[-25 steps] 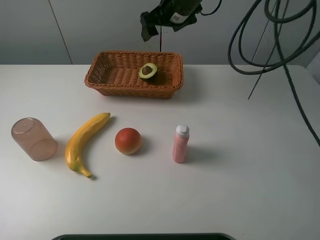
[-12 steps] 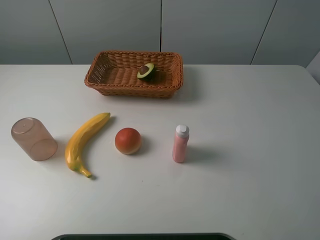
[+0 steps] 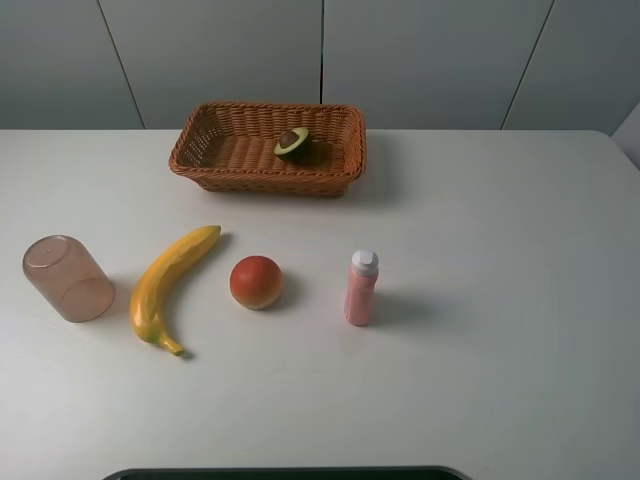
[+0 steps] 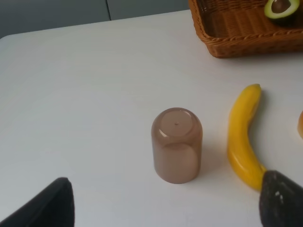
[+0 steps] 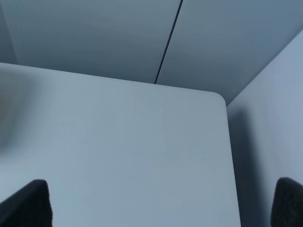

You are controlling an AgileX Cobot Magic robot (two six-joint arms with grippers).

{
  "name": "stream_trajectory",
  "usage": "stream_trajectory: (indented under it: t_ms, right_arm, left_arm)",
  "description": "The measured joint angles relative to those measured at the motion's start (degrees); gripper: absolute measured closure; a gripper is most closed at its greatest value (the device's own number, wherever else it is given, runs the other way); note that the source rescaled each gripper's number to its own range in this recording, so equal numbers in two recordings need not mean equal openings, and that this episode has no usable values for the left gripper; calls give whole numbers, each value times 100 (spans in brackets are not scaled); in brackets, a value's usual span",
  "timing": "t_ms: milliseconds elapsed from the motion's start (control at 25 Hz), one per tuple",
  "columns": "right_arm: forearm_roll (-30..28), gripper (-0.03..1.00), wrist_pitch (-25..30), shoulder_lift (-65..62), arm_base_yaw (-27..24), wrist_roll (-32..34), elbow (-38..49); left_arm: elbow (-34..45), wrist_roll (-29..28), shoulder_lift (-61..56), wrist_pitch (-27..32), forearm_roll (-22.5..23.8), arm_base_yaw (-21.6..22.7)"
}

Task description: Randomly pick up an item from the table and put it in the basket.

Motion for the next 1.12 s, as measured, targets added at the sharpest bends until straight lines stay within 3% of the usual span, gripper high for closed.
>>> stream_trajectory:
  t_ms: [280,560,840,1120]
  right_arm:
    - [-83,-3,-11,-2282,0,0,1858]
    - [474,-3,-208,-3609,0,68,3523]
    - [710,-3,-241,-4267,179,261,4272]
    - [518,-3,-93,-4639,499,496,4573]
  left_arm:
    - [0,39,0,0,0,0]
    - [0,39,0,0,0,0]
    - [0,39,0,0,0,0]
    - [0,39,0,0,0,0]
